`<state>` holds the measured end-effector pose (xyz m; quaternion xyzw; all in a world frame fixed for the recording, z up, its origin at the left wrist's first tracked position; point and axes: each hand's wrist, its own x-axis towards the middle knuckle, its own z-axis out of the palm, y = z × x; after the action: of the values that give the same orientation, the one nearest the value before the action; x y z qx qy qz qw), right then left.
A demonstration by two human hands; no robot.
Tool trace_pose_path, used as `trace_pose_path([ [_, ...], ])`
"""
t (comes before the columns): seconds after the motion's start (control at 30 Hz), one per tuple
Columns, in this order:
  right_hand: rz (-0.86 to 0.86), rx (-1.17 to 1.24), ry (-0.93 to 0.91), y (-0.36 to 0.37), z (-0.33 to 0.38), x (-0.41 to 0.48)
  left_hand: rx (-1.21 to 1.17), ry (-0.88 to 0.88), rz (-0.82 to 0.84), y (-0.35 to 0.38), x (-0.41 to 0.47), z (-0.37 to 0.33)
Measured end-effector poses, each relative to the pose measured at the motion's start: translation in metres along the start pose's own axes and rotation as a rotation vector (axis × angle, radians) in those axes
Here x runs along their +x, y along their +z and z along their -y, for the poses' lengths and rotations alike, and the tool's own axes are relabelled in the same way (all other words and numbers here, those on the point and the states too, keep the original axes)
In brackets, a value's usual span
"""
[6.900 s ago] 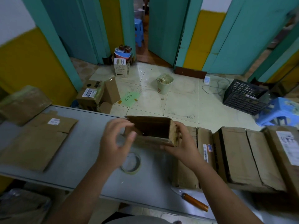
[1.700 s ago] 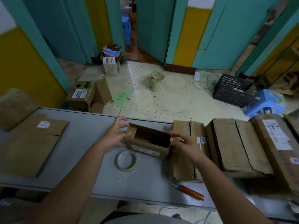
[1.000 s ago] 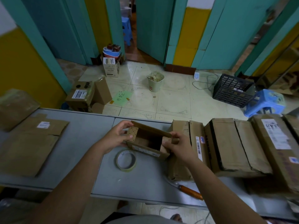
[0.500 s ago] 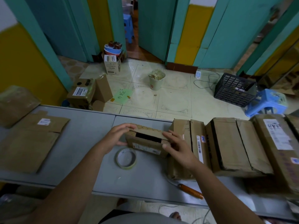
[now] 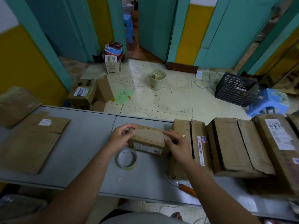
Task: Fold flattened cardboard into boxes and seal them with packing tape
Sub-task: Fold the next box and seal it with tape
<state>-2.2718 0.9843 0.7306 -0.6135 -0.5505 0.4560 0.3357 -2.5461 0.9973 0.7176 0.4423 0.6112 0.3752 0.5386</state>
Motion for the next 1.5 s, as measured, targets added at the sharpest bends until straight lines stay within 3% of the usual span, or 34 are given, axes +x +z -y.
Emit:
trace_pose_path([
  [0.2,0.001,-0.034,-0.001,-0.004,0.001,0.003,0.033,-0.028,0.014,0.0,-0.001,-0.002],
  [0.4,0.091,-0.046,0.039,-0.011,0.005,0.001,-0.045,0.123,-0.18,0.021,0.001,0.005],
  [0.47,0.115,-0.107,0.051,-0.009,0.005,-0.006,-0.123,0.098,-0.201,0.03,0.005,0.006],
  [0.63,0.09,-0.201,0.055,-0.006,0.0,-0.025,-0.173,-0.039,-0.144,0.059,0.006,0.002],
  [0.73,0.074,-0.181,0.047,-0.006,-0.003,-0.032,-0.123,-0.113,-0.005,0.081,-0.001,0.003],
  [0.83,0.04,-0.163,0.075,-0.005,-0.001,-0.035,0.015,-0.074,0.117,0.098,-0.007,0.002],
  [1.03,0.049,-0.001,0.109,-0.016,0.003,-0.035,0.128,-0.052,0.141,0.101,-0.007,-0.011],
  [1.13,0.096,-0.076,0.106,-0.016,-0.002,-0.037,0.159,-0.08,0.138,0.106,-0.006,-0.011],
  [1.3,0.032,-0.299,0.005,-0.017,-0.011,-0.041,0.142,-0.081,0.096,0.119,-0.002,-0.004],
  [1.5,-0.082,-0.468,-0.174,-0.022,-0.003,-0.046,0.282,0.15,0.0,0.121,-0.007,-0.003],
])
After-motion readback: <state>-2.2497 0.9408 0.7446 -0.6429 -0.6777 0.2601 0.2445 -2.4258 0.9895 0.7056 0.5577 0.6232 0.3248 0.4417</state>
